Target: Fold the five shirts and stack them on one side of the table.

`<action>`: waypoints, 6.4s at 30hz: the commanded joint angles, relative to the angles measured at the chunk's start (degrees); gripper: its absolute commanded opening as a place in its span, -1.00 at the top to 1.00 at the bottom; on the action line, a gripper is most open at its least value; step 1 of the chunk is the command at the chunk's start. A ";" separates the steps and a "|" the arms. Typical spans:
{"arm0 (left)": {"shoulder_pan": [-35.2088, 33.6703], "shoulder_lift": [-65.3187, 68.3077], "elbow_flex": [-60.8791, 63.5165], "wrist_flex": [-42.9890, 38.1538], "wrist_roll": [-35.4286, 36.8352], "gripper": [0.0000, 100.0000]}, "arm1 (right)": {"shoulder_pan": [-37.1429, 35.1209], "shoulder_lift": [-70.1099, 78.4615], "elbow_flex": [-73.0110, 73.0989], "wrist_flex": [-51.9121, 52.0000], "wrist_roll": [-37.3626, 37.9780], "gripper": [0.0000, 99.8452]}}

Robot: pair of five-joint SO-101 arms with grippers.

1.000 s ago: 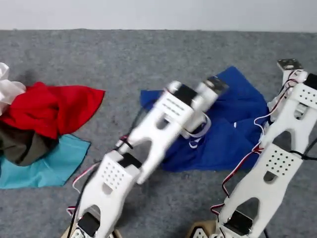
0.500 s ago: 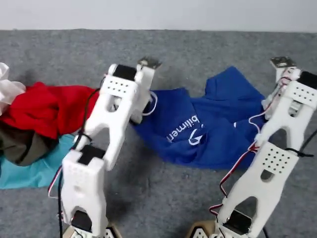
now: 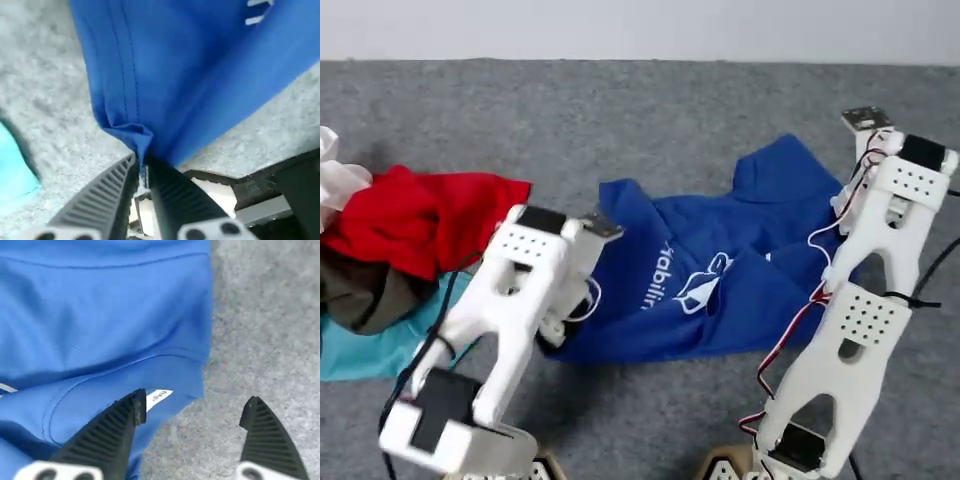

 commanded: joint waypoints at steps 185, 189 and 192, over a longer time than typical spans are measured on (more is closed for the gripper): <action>6.86 31.21 -60.09 1.67 22.59 0.56 | 18.42 -97.27 96.62 -14.90 15.03 0.43; 7.47 44.13 -76.26 1.85 22.68 0.57 | 14.73 -97.10 98.46 -16.13 12.04 0.43; 7.74 50.20 -81.45 1.85 22.51 0.57 | 13.85 -97.10 100.04 -18.07 11.69 0.43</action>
